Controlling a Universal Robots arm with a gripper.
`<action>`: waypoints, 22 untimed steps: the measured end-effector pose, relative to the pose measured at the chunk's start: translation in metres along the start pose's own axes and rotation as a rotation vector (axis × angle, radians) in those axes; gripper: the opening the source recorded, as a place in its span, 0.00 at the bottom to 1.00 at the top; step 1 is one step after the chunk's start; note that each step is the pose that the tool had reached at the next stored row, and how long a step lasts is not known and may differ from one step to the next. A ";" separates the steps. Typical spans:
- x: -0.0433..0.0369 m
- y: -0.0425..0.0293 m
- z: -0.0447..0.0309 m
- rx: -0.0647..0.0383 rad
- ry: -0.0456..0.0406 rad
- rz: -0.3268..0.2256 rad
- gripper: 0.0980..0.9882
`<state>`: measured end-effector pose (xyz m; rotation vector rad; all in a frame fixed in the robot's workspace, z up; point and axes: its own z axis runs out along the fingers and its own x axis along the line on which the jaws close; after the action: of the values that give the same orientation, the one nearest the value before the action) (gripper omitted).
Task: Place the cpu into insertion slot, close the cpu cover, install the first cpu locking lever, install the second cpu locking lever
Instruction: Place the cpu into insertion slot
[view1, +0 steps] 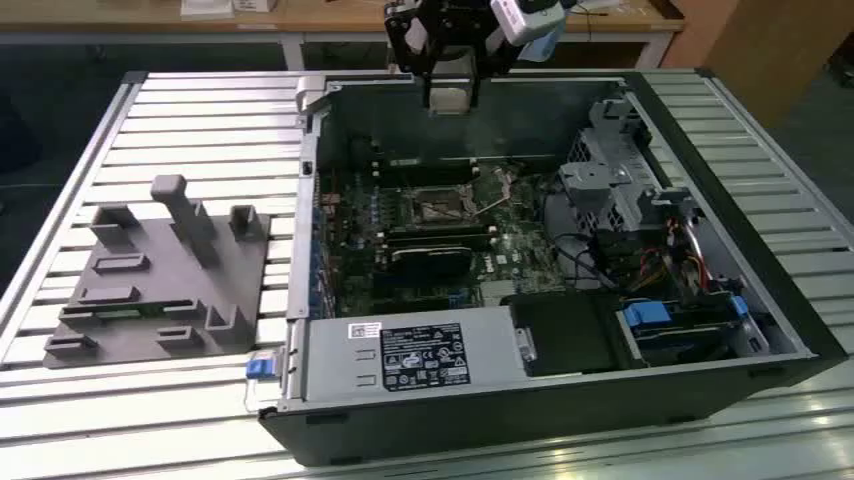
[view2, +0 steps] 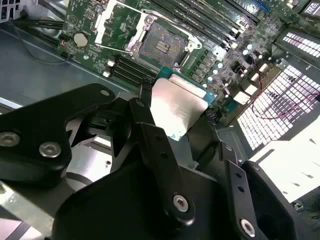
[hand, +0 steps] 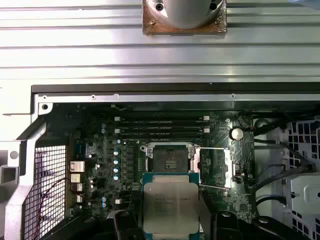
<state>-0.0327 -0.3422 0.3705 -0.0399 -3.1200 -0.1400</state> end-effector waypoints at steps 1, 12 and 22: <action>0.0000 0.0000 0.0000 0.000 -0.0001 0.000 0.49; 0.0000 -0.0003 0.0030 0.000 0.0000 0.000 0.49; -0.0001 -0.0007 0.0077 0.000 0.0000 0.000 0.49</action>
<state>-0.0328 -0.3422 0.3627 -0.0400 -3.1199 -0.1408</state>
